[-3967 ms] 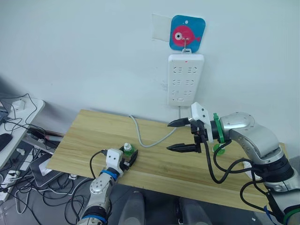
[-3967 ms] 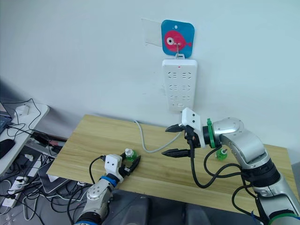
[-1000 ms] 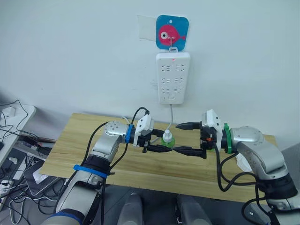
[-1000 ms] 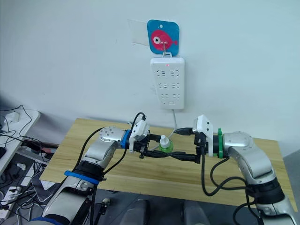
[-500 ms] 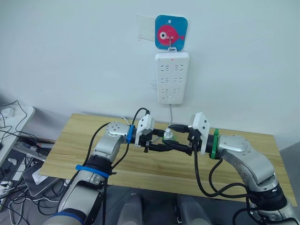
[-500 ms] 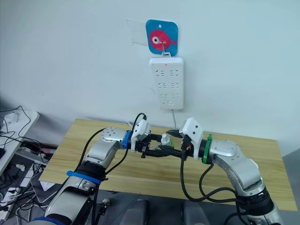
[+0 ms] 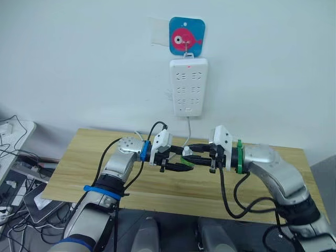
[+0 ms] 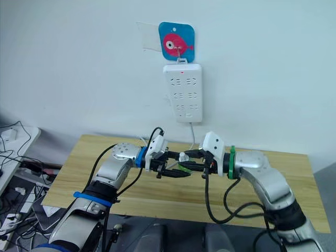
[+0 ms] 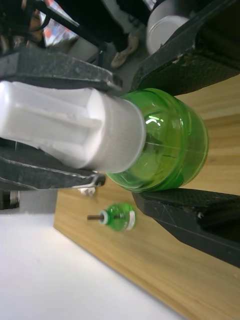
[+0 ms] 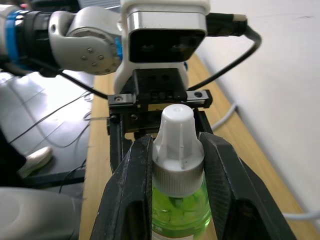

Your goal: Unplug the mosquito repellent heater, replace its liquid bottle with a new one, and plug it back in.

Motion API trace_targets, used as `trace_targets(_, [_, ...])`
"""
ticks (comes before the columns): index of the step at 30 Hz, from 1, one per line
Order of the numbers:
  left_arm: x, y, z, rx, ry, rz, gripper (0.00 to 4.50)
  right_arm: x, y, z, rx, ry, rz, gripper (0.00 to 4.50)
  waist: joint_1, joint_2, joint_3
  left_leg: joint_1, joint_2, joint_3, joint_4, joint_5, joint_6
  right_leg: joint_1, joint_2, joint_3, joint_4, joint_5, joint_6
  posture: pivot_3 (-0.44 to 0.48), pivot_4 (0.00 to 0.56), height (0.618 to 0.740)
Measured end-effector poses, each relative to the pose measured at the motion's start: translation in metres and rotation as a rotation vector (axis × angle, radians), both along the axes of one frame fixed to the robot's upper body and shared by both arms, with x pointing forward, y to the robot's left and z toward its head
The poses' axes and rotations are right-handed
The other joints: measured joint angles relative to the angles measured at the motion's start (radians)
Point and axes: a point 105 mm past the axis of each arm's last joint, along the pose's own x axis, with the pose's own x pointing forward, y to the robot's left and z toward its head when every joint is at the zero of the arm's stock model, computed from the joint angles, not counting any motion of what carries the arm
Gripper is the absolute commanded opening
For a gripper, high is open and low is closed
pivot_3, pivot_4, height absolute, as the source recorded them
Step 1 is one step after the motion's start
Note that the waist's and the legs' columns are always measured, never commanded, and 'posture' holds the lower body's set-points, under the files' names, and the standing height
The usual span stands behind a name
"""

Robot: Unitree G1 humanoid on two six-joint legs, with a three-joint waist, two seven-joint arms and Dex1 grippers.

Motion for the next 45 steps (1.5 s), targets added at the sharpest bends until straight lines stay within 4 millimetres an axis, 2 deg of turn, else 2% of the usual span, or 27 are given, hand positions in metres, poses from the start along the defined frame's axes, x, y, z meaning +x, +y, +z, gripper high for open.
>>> trace_targets(4, [-0.008,0.005,0.0,0.025,-0.02,-0.05,2.25,0.006,0.006,0.002,-0.053,0.03,0.243,1.02,0.001,0.0,0.0,0.0,0.0,-0.001,-0.001,0.001,0.001,0.0,0.0,-0.001,0.001,0.0,0.0,0.108,0.183,0.74])
trace_targets(8, [-0.017,0.013,0.0,0.049,-0.024,-0.066,2.25,0.01,0.016,0.001,-0.072,0.049,0.42,1.02,0.01,0.0,0.0,0.0,0.0,-0.002,0.0,0.001,0.001,0.0,0.0,-0.002,0.001,0.0,-0.001,0.128,0.188,0.74])
trace_targets(14, [-0.019,0.013,-0.006,0.062,-0.001,-0.064,2.25,0.017,0.014,-0.005,-0.09,0.044,0.443,2.94,0.031,0.001,0.001,-0.001,-0.001,-0.002,0.0,0.001,0.001,0.0,-0.002,-0.002,-0.001,0.0,-0.001,0.119,0.189,0.74])
trace_targets(18, [-0.021,0.006,-0.006,0.051,0.001,-0.082,2.25,0.023,-0.003,-0.001,-0.109,0.04,0.378,4.45,0.037,0.001,0.001,-0.002,-0.001,-0.002,0.0,0.001,0.001,0.0,-0.002,-0.002,-0.001,0.0,-0.001,0.105,0.186,0.74])
trace_targets(22, [-0.019,0.003,-0.006,0.039,-0.005,-0.071,2.25,0.025,-0.037,0.0,-0.128,0.04,0.246,4.45,0.037,0.001,0.001,-0.002,-0.001,-0.002,-0.001,0.0,0.001,0.0,-0.002,-0.002,-0.002,0.0,-0.001,0.077,0.183,0.74])
trace_targets(27, [-0.011,-0.003,-0.003,0.019,-0.005,-0.049,2.25,0.009,-0.053,-0.003,-0.085,0.065,0.088,4.45,0.028,0.001,0.001,-0.002,-0.001,-0.001,-0.001,0.001,0.001,0.0,-0.002,-0.001,-0.001,0.0,-0.001,0.053,0.18,0.74])
trace_targets(29, [-0.01,-0.005,-0.003,0.014,-0.004,-0.047,2.25,0.001,-0.05,0.004,-0.048,0.053,0.033,4.45,0.024,0.001,0.001,-0.002,-0.001,-0.002,-0.001,0.001,0.001,0.0,-0.002,-0.001,0.0,0.0,-0.001,0.041,0.178,0.74])
trace_targets(34, [-0.005,-0.008,-0.002,0.002,-0.005,-0.031,2.25,-0.01,-0.024,0.01,0.022,0.007,-0.05,4.45,0.008,0.001,0.001,-0.001,-0.001,-0.002,0.0,0.001,0.001,0.0,-0.001,-0.001,0.001,-0.001,0.0,0.032,0.176,0.74])
trace_targets(39, [-0.002,-0.009,-0.001,-0.001,-0.008,-0.028,2.25,-0.006,-0.004,-0.002,0.043,-0.002,-0.129,4.45,0.004,0.001,0.001,-0.001,-0.001,-0.002,0.0,0.001,0.001,-0.001,-0.001,-0.001,0.002,-0.001,0.0,0.028,0.168,0.74])
trace_targets(45, [0.001,-0.009,-0.001,0.004,-0.017,-0.023,2.25,0.009,0.0,0.001,0.049,-0.045,-0.202,4.45,0.005,0.001,0.001,-0.001,-0.002,-0.002,0.0,0.001,0.001,-0.001,-0.001,-0.001,0.002,-0.001,0.0,0.028,0.168,0.74])
